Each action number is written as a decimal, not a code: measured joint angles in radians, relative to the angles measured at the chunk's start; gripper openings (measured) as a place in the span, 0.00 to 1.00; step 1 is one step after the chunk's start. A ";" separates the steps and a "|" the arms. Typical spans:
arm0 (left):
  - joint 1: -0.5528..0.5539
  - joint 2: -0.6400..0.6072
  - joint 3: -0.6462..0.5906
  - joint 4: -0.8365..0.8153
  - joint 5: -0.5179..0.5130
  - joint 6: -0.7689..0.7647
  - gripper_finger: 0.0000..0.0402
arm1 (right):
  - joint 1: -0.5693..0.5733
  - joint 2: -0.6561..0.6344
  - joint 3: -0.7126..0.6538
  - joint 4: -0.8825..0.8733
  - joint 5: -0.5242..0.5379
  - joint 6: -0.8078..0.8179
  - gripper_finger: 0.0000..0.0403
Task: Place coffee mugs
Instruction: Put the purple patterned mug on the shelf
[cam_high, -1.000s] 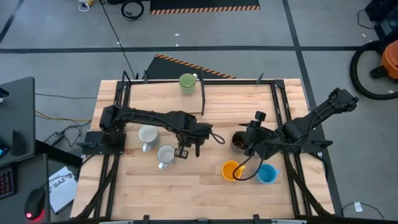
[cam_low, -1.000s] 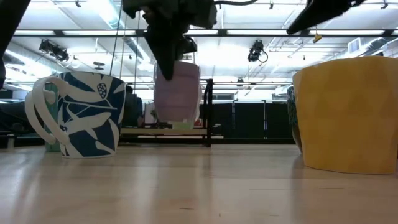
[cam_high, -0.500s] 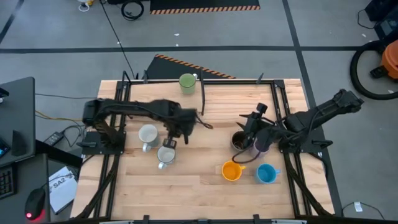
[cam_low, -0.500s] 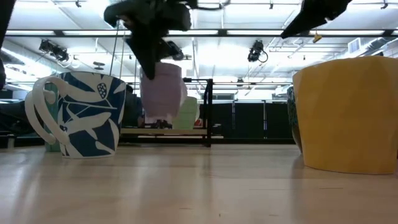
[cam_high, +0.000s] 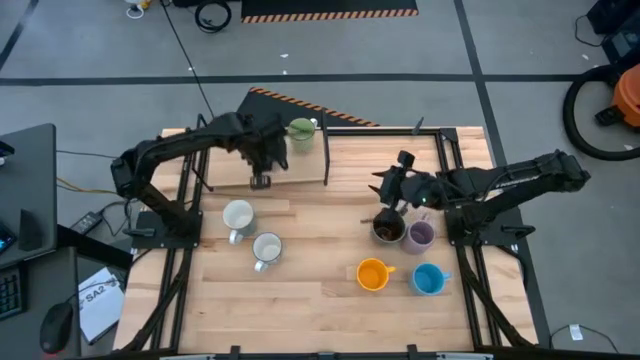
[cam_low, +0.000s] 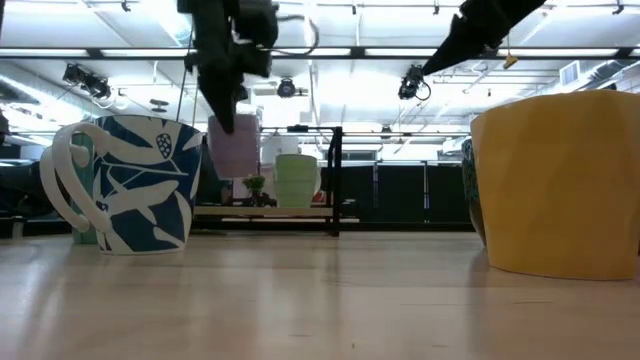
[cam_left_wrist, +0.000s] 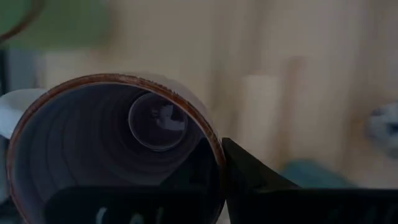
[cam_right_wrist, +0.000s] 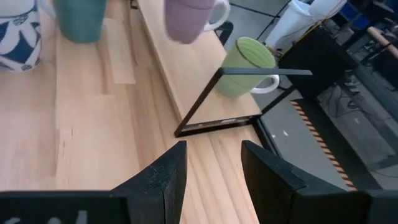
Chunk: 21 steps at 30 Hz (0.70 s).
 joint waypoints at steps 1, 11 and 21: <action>0.028 0.006 0.000 0.011 -0.019 0.014 0.06 | -0.015 0.000 0.000 0.002 -0.010 -0.010 0.39; 0.265 0.064 0.000 0.166 -0.037 0.210 0.06 | -0.123 0.003 0.000 0.113 -0.150 -0.109 0.39; 0.304 0.168 0.037 0.216 0.040 0.235 0.06 | -0.208 0.018 -0.051 0.167 -0.240 -0.127 0.39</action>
